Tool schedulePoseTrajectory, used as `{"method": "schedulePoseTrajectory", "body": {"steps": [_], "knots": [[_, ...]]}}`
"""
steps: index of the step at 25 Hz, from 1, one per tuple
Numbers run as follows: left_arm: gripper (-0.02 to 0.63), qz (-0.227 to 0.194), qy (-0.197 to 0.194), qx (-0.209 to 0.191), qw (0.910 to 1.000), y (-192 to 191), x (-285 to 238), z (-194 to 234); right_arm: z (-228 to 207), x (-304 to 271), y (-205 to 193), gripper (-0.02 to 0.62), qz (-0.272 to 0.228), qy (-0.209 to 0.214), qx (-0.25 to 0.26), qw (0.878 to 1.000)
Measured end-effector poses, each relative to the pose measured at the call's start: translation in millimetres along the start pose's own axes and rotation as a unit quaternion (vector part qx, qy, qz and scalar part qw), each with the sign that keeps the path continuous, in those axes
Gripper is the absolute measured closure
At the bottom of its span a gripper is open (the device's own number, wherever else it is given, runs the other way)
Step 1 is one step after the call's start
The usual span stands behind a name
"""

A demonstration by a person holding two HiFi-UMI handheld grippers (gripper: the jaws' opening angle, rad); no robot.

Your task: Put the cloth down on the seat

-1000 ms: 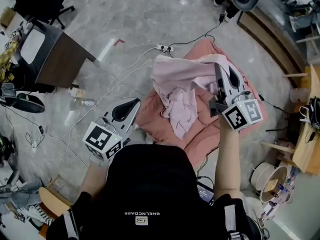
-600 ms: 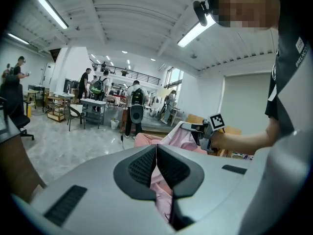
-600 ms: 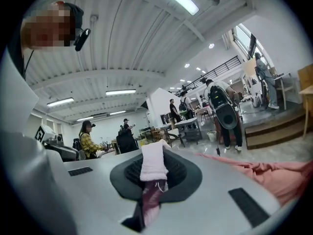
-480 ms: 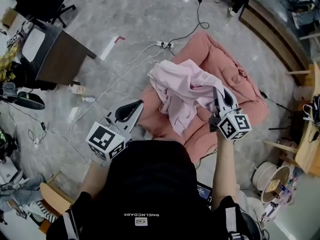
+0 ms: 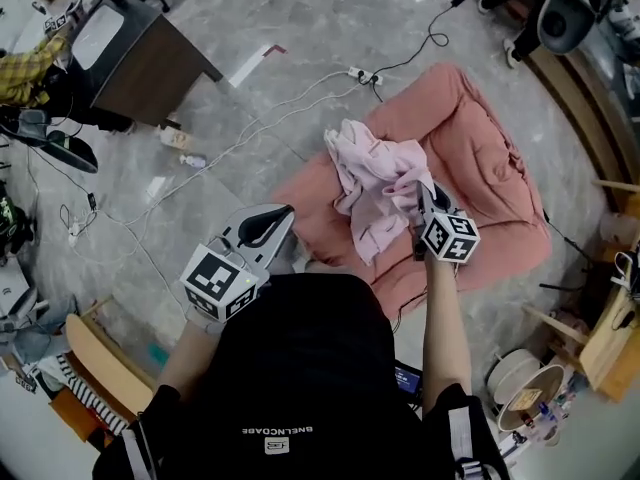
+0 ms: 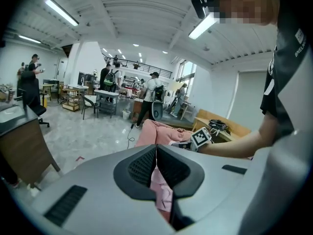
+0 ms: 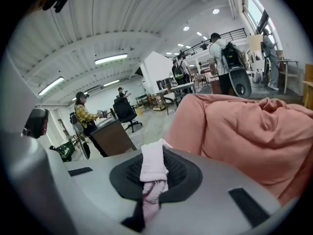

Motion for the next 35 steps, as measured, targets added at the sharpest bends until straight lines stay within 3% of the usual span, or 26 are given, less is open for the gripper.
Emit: {"method": "schedulePoseTrajectory", "body": {"steps": [6,23,32,35], "knots": [[0.591,0.002,0.034,0.037,0.9987,-31,18,5,-13,-63,-31,0.557,0.060,-0.012,0.013,0.998],[0.591,0.004,0.109,0.146,0.9832,-106,52,28,-10,-186,-56,0.556,0.184,-0.018,0.069,0.980],[0.591,0.012,0.113,0.152,0.9817,-129,61,31,-11,-203,-68,0.551,0.212,-0.060,0.069,0.973],[0.591,0.016,0.109,0.147,0.9830,-128,59,32,-15,-199,-66,0.490,0.208,-0.065,0.062,0.974]]}}
Point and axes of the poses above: the fingertips, and each gripper's own axes: x backward along the fingers, z to its left, y out of its top, the point moved 3 cm from there along x, backward along the fingers, and after that the axes turned 14 degrees about z, right-handed, at the moved point
